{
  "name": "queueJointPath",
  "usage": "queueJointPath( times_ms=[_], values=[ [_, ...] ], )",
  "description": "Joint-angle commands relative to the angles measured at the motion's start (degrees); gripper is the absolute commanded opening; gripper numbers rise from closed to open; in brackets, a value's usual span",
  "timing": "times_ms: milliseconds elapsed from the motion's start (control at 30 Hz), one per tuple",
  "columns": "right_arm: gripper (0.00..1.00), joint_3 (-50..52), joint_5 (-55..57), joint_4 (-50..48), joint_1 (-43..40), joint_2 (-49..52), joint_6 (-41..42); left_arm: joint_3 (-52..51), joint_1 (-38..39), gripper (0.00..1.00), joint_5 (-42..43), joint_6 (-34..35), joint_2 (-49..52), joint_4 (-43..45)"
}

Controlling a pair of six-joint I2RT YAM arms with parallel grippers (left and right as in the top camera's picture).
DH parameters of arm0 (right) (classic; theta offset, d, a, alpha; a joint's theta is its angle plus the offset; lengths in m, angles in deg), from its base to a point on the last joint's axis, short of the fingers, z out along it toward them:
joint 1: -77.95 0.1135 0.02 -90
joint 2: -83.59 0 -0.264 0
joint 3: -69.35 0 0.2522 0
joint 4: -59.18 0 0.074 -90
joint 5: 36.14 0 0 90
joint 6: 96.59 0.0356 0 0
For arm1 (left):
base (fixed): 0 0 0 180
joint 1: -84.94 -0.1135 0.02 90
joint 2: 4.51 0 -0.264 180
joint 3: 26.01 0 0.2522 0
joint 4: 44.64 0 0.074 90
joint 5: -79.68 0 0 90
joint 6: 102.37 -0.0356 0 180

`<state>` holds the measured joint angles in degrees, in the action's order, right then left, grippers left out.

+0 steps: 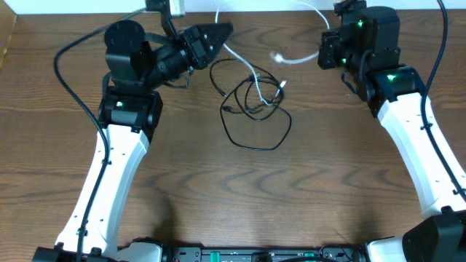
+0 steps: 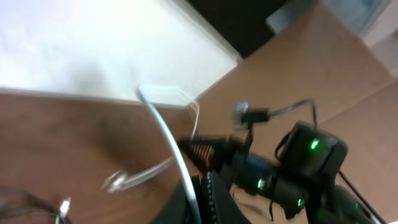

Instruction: Untangle cables

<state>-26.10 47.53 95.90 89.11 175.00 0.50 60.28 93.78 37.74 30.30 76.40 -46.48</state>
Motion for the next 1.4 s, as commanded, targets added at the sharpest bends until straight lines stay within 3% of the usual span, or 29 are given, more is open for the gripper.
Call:
queueJointPath(
  times_ms=[0, 133, 300, 367, 400, 433, 533, 733, 833, 1067, 1200, 1367],
  values=[
    [0.01, -0.3, 2.4, 1.6, -0.4, 1.7, 1.2, 0.9, 0.0, 0.07, -2.9, 5.2, -0.4, 10.5],
    [0.02, -0.3, 2.3, 3.6, -0.5, 5.4, 1.2, 0.9, 0.0, 0.07, -2.9, 17.5, -0.4, 25.0],
    [0.03, -0.3, 1.4, 4.1, -0.4, 10.1, 1.2, 0.9, 0.0, 0.07, -6.0, 30.7, -0.4, 30.6],
    [0.09, -0.3, -0.7, 4.1, -0.4, 11.9, 1.2, 0.9, 0.0, 0.08, -7.2, 34.3, -0.4, 36.5],
    [0.29, -0.3, -3.7, 4.0, -0.4, 13.2, 0.9, 0.9, 0.0, 0.07, -8.1, 35.8, -0.4, 41.3],
    [0.43, -0.3, -5.7, 3.9, -0.4, 13.7, 0.0, 0.9, 0.0, 0.07, -8.5, 35.9, -0.5, 43.6],
    [0.61, -0.3, -15.5, 3.6, -0.3, 13.9, -6.6, 1.3, 0.0, 0.07, -8.8, 35.6, -0.5, 44.2],
    [0.64, -0.4, -29.6, 3.6, -0.1, 13.5, -11.1, 1.2, 0.0, 0.07, -8.0, 32.5, -0.5, 29.9],
    [0.66, -0.4, -31.2, 3.7, -0.1, 13.5, -11.1, 1.2, 0.0, 0.07, -8.7, 32.1, -0.5, 28.4],
    [0.85, -0.4, -20.7, 3.7, -0.4, 13.5, -11.1, 1.2, 0.0, 0.07, -6.0, 25.6, -0.5, 24.5],
    [0.84, -0.8, -31.5, 3.0, -0.6, 12.3, -14.9, 1.2, 0.0, 0.07, -7.5, 15.9, -0.5, 4.1],
    [0.82, -0.8, -47.4, -1.8, 0.5, 9.6, -13.7, 1.2, 1.2, 0.07, -15.5, 9.4, -0.5, -13.9]
  ],
)
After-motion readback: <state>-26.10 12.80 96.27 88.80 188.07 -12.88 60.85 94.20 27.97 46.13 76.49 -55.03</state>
